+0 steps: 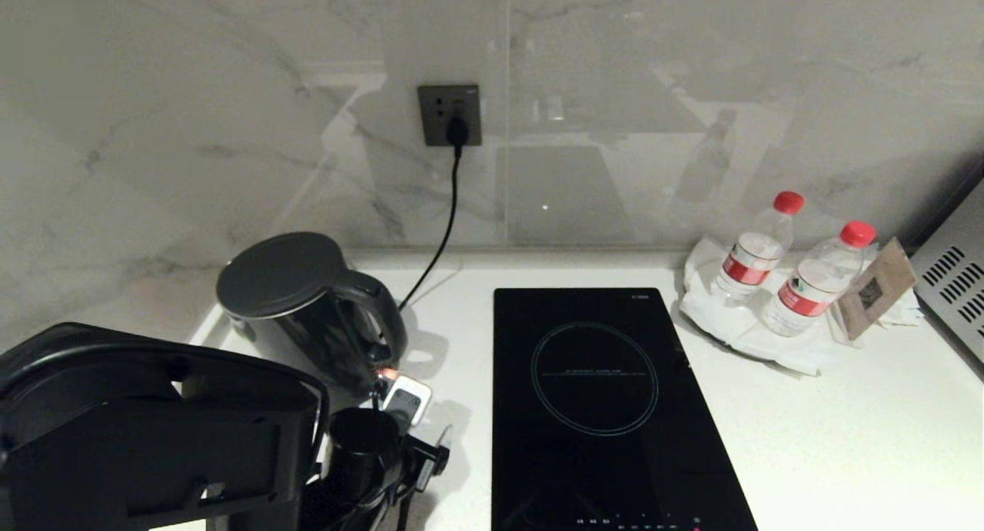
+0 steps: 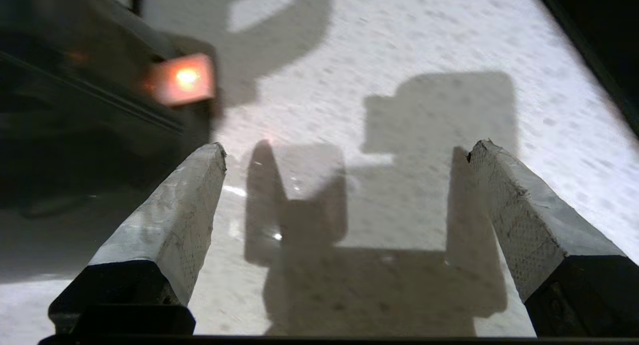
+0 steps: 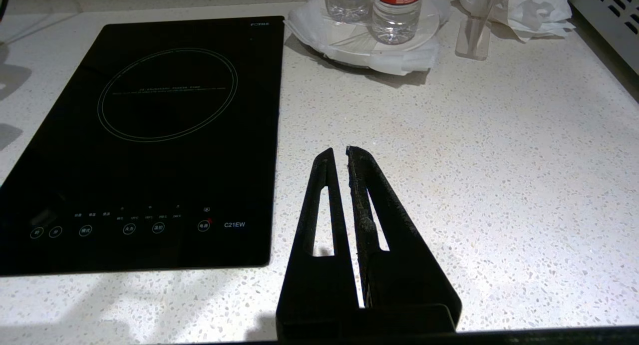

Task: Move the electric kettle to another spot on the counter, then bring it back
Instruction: Finish boiling water

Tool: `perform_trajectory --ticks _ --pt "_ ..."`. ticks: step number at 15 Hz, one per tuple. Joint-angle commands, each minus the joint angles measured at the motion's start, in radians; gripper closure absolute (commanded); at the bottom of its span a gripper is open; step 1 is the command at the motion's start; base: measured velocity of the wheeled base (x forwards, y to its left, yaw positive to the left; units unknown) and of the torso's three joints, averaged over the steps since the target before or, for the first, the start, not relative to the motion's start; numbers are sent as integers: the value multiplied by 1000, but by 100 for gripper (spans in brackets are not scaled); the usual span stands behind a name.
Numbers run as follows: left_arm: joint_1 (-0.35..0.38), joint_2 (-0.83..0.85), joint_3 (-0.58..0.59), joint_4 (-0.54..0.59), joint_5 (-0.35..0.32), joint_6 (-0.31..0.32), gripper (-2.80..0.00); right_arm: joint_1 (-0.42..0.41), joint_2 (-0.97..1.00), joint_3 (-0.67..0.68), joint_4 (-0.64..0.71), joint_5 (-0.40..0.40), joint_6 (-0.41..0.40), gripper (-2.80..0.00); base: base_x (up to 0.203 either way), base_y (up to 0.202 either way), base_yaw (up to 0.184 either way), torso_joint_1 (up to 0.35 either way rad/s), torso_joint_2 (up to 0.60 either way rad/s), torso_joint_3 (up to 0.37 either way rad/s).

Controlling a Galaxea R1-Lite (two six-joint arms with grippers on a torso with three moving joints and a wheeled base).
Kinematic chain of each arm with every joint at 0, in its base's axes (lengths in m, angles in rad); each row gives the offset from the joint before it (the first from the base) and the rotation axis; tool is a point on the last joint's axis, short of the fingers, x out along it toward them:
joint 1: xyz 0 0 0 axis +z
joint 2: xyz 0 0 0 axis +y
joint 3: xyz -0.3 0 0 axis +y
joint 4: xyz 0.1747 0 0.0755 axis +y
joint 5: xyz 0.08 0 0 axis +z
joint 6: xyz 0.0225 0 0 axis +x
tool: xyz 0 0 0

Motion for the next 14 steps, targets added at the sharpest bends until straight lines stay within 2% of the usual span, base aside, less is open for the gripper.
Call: perform_trajectory --ticks 1,5,9,14 --pt "-27 40 -3 -9 3 -13 -280 0 0 0 0 0 0 0 0 0 0 0 0 0" --pt "-39 77 -58 -9 12 -31 -280 0 0 0 0 -1 0 0 0 0 0 0 0 0" --pt "-22 107 -118 -9 48 -31 -280 2 0 0 0 0 0 0 0 0 0 0 0 0" --pt "13 118 -150 -9 52 -25 -280 0 0 0 0 0 0 0 0 0 0 0 0 0"
